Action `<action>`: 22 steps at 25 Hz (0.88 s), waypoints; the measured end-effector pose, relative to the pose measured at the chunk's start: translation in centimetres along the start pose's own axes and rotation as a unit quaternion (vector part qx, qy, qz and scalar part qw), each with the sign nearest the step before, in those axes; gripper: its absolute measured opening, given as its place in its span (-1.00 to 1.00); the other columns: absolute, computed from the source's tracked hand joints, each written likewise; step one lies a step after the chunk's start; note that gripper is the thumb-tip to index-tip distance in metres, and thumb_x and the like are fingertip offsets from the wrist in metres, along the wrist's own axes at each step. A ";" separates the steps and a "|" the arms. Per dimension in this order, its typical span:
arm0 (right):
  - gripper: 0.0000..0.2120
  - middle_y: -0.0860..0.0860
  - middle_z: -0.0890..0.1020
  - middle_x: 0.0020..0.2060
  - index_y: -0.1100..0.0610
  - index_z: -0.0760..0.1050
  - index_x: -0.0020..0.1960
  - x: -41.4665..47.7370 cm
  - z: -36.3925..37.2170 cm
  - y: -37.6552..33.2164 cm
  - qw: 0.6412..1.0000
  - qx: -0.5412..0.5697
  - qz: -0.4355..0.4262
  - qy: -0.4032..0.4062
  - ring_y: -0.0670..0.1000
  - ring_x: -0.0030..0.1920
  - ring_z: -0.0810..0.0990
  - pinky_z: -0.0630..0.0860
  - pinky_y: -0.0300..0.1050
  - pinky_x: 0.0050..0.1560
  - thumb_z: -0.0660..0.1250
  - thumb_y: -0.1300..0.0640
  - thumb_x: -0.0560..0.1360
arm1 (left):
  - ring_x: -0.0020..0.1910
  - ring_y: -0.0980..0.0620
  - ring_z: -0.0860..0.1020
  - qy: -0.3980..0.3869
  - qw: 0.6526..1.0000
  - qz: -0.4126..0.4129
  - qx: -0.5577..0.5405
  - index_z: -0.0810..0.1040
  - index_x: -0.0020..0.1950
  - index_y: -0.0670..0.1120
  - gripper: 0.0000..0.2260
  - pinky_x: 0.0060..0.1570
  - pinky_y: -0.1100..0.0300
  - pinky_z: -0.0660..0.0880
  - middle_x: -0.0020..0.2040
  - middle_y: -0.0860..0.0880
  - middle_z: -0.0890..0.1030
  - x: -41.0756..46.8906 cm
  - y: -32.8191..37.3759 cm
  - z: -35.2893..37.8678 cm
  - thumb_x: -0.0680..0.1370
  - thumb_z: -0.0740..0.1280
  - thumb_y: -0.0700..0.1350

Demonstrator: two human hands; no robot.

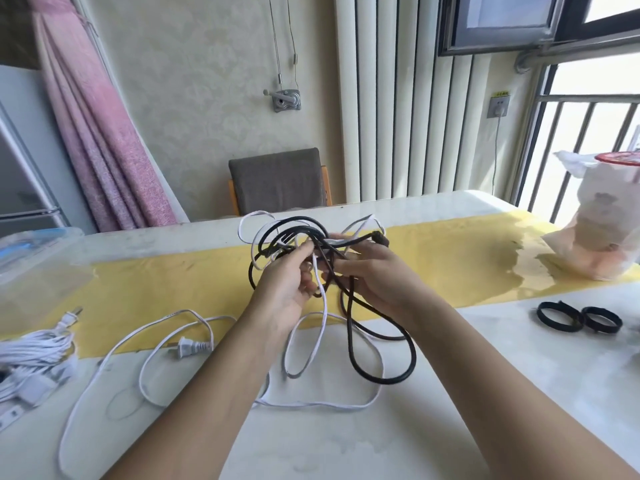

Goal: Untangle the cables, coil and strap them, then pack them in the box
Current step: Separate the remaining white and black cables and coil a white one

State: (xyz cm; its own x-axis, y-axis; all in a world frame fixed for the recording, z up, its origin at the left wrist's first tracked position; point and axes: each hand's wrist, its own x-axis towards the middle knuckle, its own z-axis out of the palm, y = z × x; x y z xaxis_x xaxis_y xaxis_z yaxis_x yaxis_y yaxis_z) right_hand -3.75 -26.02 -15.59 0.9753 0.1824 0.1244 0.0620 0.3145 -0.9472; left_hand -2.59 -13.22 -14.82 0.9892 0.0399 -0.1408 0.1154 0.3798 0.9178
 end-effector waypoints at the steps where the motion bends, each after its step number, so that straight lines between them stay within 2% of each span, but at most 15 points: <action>1: -0.75 0.16 0.65 -0.15 0.27 0.52 0.09 -0.3 0.2 -0.2 0.993 -0.106 -0.014 0.043 0.01 -0.22 0.64 0.61 -0.15 -0.17 0.19 0.48 0.51 | -0.55 0.16 0.35 0.017 1.000 0.013 -0.010 0.47 -0.28 -0.11 -0.80 -0.47 0.32 0.32 -0.49 0.04 0.41 0.3 -0.1 -0.1 0.55 0.32 -0.23; 4: -0.93 0.13 0.63 -0.37 0.21 0.62 -0.12 -1.0 -0.9 -2.0 0.939 -0.321 -0.040 0.121 -0.08 -0.48 0.52 0.50 -0.26 -0.40 0.36 0.29 0.49 | -0.28 0.03 0.55 0.041 0.992 0.101 0.056 0.43 -0.28 -0.12 -0.76 -0.22 0.18 0.47 -0.25 -0.05 0.58 1.4 -0.1 -1.4 0.54 0.25 -0.36; 5: -0.93 0.07 0.57 -0.46 0.20 0.64 -0.16 -1.3 -2.2 -3.0 0.922 -0.355 -0.047 0.145 -0.12 -0.55 0.43 0.41 -0.32 -0.47 0.39 0.23 0.47 | -0.20 -0.01 0.59 0.048 0.973 0.158 0.163 0.43 -0.25 -0.15 -0.80 -0.15 0.14 0.50 -0.19 -0.05 0.61 1.9 -0.1 -2.2 0.54 0.24 -0.36; 7: -0.88 0.04 0.43 -0.53 0.20 0.65 -0.18 -2.0 -5.8 -5.0 0.881 -0.396 -0.056 0.251 -0.10 -0.57 0.32 0.31 -0.28 -0.49 0.42 0.15 0.46 | -0.16 0.06 0.60 0.051 0.892 0.237 0.381 0.39 -0.20 -0.13 -0.83 -0.15 0.22 0.45 -0.18 0.03 0.62 2.4 0.4 -3.4 0.54 0.25 -0.33; 8: -0.86 0.05 0.42 -0.52 0.21 0.66 -0.14 -2.5 -8.0 -5.8 0.856 -0.404 -0.048 0.320 -0.05 -0.53 0.34 0.31 -0.23 -0.43 0.42 0.13 0.46 | -0.20 0.10 0.59 0.043 0.864 0.251 0.434 0.35 -0.21 -0.09 -0.79 -0.18 0.26 0.43 -0.19 0.05 0.60 2.7 0.7 -4.0 0.54 0.25 -0.34; 9: -0.84 0.08 0.45 -0.50 0.21 0.66 -0.08 -3.0 -10.3 -6.1 0.827 -0.409 -0.024 0.385 0.01 -0.47 0.39 0.32 -0.18 -0.37 0.41 0.11 0.46 | -0.24 0.11 0.59 0.025 0.861 0.254 0.440 0.32 -0.22 -0.07 -0.75 -0.18 0.25 0.47 -0.19 0.04 0.59 2.9 1.0 -4.4 0.54 0.23 -0.36; 11: -0.79 0.15 0.56 -0.36 0.23 0.64 0.04 -3.7 -13.2 -5.6 0.777 -0.421 0.074 0.463 0.14 -0.26 0.51 0.41 -0.11 -0.21 0.39 0.11 0.49 | -0.36 0.11 0.62 -0.017 0.920 0.215 0.328 0.32 -0.20 -0.08 -0.73 -0.22 0.18 0.60 -0.17 -0.06 0.55 2.7 1.6 -4.3 0.57 0.16 -0.42; 13: -0.77 0.23 0.61 -0.06 0.28 0.58 0.12 -3.1 -13.6 -4.5 0.722 -0.489 0.146 0.467 0.23 0.01 0.54 0.46 -0.01 -0.01 0.32 0.20 0.51 | -0.39 0.09 0.63 -0.068 0.972 0.134 0.182 0.35 -0.16 -0.11 -0.74 -0.28 0.16 0.62 -0.14 -0.12 0.51 2.2 1.7 -3.7 0.60 0.09 -0.43; 14: -0.74 0.25 0.57 0.08 0.29 0.55 0.17 -2.6 -12.8 -4.3 0.696 -0.537 0.139 0.457 0.27 0.11 0.51 0.44 0.01 0.09 0.26 0.27 0.51 | -0.37 0.05 0.65 -0.090 0.979 0.109 0.146 0.35 -0.14 -0.11 -0.74 -0.27 0.14 0.62 -0.14 -0.13 0.51 2.0 1.5 -3.4 0.61 0.07 -0.42; 15: -0.67 0.25 0.51 0.18 0.28 0.52 0.24 -2.1 -11.6 -4.2 0.684 -0.573 0.081 0.444 0.28 0.18 0.46 0.40 0.02 0.17 0.20 0.34 0.49 | -0.34 0.02 0.66 -0.109 0.981 0.097 0.127 0.36 -0.12 -0.12 -0.75 -0.26 0.12 0.62 -0.14 -0.13 0.51 1.8 1.3 -3.1 0.62 0.05 -0.41; 16: -0.60 0.22 0.49 0.22 0.25 0.49 0.28 -1.7 -9.8 -4.3 0.692 -0.588 -0.004 0.418 0.26 0.20 0.44 0.36 0.01 0.22 0.17 0.37 0.47 | -0.31 0.00 0.67 -0.124 0.981 0.094 0.117 0.36 -0.11 -0.11 -0.75 -0.24 0.10 0.63 -0.13 -0.13 0.52 1.8 1.2 -2.9 0.63 0.04 -0.40; 18: -0.70 0.15 0.60 0.07 0.17 0.55 0.20 -1.5 -5.5 -4.2 0.774 -0.504 -0.167 0.346 0.15 0.03 0.57 0.47 0.00 0.14 0.24 0.29 0.50 | -0.28 0.00 0.66 -0.144 0.978 0.099 0.115 0.38 -0.09 -0.10 -0.75 -0.19 0.06 0.62 -0.13 -0.10 0.52 1.6 1.0 -2.7 0.64 0.05 -0.38; 19: -0.80 0.10 0.65 -0.08 0.14 0.58 0.11 -1.5 -3.4 -3.9 0.828 -0.445 -0.180 0.290 0.09 -0.13 0.63 0.56 0.01 0.00 0.33 0.15 0.50 | -0.29 0.01 0.65 -0.152 0.975 0.107 0.121 0.39 -0.08 -0.10 -0.76 -0.16 0.04 0.62 -0.14 -0.08 0.50 1.5 1.0 -2.5 0.64 0.05 -0.37; 20: -0.77 0.07 0.67 -0.20 0.13 0.57 0.03 -1.6 -1.5 -3.5 0.867 -0.417 -0.147 0.230 0.05 -0.26 0.64 0.59 -0.01 -0.14 0.41 0.00 0.46 | -0.29 0.02 0.62 -0.161 0.971 0.120 0.131 0.40 -0.07 -0.09 -0.76 -0.13 0.02 0.61 -0.16 -0.07 0.48 1.3 0.9 -2.4 0.64 0.06 -0.36; 22: -0.65 0.06 0.67 -0.24 0.15 0.54 -0.02 -1.5 0.0 -2.3 0.873 -0.469 -0.030 0.132 0.02 -0.32 0.63 0.56 -0.08 -0.24 0.48 -0.09 0.37 | -0.32 0.06 0.53 -0.181 0.956 0.154 0.169 0.42 -0.05 -0.07 -0.78 -0.15 0.02 0.63 -0.20 -0.04 0.44 1.0 0.6 -1.9 0.65 0.08 -0.33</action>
State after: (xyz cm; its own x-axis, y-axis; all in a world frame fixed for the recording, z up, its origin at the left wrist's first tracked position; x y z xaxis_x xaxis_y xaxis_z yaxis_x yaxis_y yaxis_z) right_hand -5.32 -26.99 -13.59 0.9716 -0.0679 0.2269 0.1402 -0.6072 -0.7821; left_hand -1.74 -11.21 -15.15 0.9402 -0.2441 0.2376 -0.2252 0.0778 0.9712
